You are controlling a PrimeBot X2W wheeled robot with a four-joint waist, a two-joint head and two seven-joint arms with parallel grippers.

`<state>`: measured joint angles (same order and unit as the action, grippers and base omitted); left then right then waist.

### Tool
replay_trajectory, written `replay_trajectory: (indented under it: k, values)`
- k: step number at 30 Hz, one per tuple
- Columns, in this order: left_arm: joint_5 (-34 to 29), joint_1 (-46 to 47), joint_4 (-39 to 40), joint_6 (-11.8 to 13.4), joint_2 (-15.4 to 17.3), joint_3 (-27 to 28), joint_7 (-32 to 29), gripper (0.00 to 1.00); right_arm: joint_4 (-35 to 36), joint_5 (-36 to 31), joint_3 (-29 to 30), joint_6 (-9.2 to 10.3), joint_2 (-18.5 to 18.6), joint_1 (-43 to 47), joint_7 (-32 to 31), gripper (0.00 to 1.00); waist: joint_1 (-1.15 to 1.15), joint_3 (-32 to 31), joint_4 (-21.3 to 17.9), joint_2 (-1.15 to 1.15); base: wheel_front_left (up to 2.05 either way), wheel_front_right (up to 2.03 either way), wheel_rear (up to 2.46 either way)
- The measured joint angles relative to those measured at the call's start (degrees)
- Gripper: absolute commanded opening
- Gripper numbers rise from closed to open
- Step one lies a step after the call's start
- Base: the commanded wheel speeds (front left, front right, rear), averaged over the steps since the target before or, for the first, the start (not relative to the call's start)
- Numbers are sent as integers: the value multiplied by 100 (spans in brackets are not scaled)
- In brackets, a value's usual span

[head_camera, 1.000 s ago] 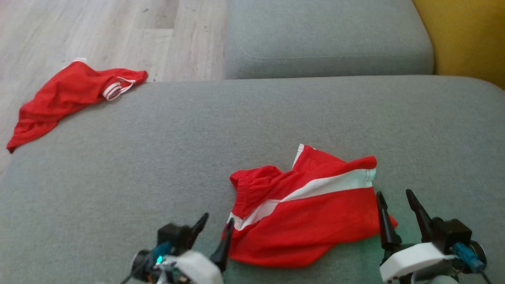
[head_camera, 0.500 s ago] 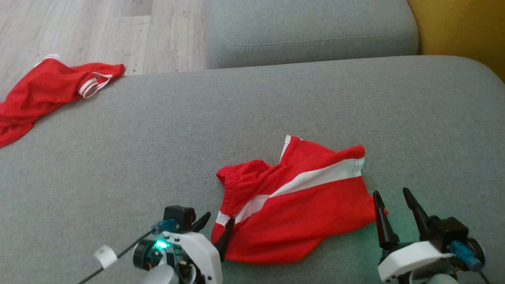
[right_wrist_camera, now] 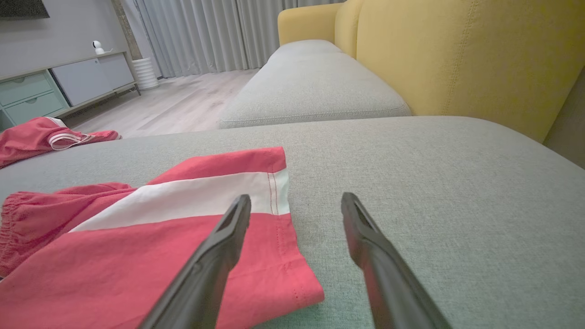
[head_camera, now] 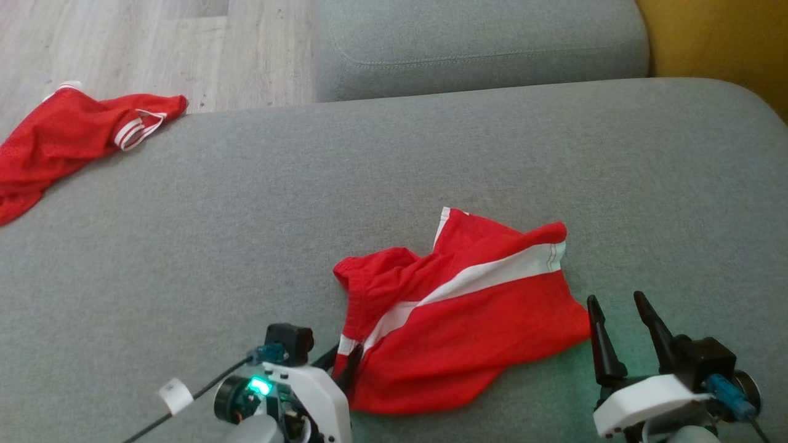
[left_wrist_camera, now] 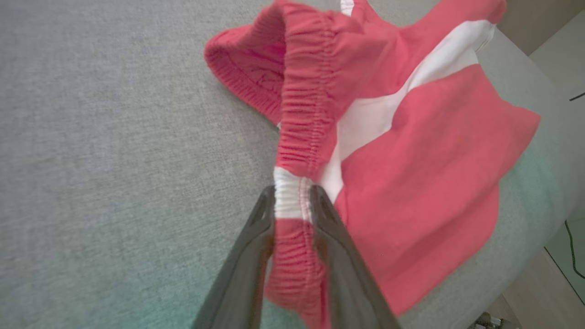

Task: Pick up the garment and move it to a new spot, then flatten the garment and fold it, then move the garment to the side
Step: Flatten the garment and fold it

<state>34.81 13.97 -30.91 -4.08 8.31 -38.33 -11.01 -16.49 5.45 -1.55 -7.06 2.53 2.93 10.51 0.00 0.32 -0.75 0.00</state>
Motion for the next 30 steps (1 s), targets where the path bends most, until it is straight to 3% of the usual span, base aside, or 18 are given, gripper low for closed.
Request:
replay_trajectory:
  k: [3, 4, 11, 19, 23, 30]
  values:
    - [0, 18, -14, -1, -13, -29, 3, 19, -3, -1, 13, 0, 0, -9, 0, 100, 0, 20, -7, 0, 0, 0, 0]
    - [0, 35, -14, 0, -20, -32, 10, 0, -7, -5, 32, 0, 0, -16, 0, 100, 0, 29, -7, 0, 0, 0, 0]
    - [0, 151, 53, 60, -63, 18, 367, 0, -266, -328, 277, 0, 0, -467, -335, 100, 0, 116, 69, 0, 0, 0, 0]
    - [2, 148, 268, 165, -175, 110, 615, 0, -1236, -612, 342, 0, 13, -1461, -902, 100, 0, 274, 318, 0, 0, 0, 0]
    - [2, 147, 301, 213, -178, 109, 657, 0, -1693, -338, 131, 0, 87, -1850, -1033, 100, 0, 380, 425, 0, 0, 0, 0]
    - [2, 151, 312, 215, -187, 104, 664, 0, -2228, 493, -704, 0, 638, -2370, -1311, 100, 0, 509, 514, 0, 0, 0, 0]
